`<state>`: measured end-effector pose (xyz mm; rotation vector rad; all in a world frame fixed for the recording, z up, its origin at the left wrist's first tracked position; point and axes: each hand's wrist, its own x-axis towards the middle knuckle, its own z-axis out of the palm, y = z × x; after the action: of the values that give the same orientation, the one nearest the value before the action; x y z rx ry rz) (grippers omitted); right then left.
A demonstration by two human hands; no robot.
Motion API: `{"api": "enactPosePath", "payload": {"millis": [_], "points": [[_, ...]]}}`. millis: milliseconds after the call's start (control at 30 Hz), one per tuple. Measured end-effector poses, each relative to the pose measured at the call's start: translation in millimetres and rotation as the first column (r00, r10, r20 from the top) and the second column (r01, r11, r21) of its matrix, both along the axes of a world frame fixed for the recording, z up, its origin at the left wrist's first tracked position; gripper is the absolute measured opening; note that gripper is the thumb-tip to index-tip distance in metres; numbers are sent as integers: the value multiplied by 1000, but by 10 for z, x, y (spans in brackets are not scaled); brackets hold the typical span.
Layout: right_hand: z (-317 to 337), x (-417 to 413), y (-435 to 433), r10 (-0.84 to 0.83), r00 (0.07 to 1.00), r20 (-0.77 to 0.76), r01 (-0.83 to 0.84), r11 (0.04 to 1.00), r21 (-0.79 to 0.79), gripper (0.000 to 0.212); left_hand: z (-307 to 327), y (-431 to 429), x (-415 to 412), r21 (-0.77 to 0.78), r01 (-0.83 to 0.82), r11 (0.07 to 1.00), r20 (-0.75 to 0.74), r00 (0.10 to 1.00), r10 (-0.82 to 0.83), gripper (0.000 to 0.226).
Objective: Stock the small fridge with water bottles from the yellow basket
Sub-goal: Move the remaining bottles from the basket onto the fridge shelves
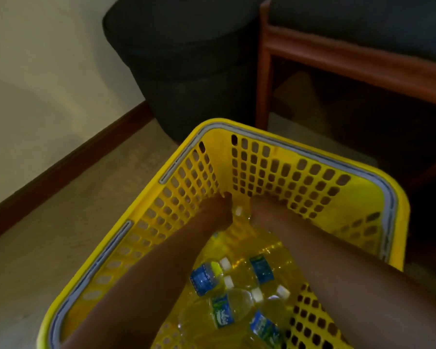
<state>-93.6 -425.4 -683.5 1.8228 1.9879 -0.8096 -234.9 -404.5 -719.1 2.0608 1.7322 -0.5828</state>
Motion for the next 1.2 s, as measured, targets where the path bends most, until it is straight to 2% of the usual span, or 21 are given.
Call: {"api": "enactPosePath", "payload": {"millis": [167,333,433,500,600,667,767,933,1067,1200], "points": [[-367,-4,42,44,988,148,-36,998,-56,52,-161,116,40,-14,94,995,-117,988,-95,78],[-289,-43,35,62,973,221,-53,998,-47,62,32,77,-74,46,126,991,12,992,-126,76],[-81,-12,37,49,984,170,-47,999,-17,71,302,25,-162,61,162,985,21,986,-163,84],[144,38,12,50,995,89,-52,999,16,67,511,-11,-221,65,210,976,-10,978,-210,80],[505,91,-69,26,1000,-12,-25,999,41,54,817,-106,-291,36,273,961,-114,957,-268,57],[667,94,-118,30,1000,6,-30,998,63,49,990,-185,-329,-44,261,964,-189,946,-265,55],[804,123,-199,36,993,113,-51,990,129,44,1171,-361,-409,-143,278,950,-266,914,-308,54],[780,216,-388,-8,949,316,20,999,-32,68,1034,-823,-592,-227,178,957,-323,914,-246,53],[727,246,-582,-110,965,239,144,980,-134,51,952,-983,-662,-255,145,956,-338,913,-228,61],[908,257,-763,-199,973,118,212,970,-121,35,1089,-1107,-716,-184,99,978,-275,950,-148,59]]}}
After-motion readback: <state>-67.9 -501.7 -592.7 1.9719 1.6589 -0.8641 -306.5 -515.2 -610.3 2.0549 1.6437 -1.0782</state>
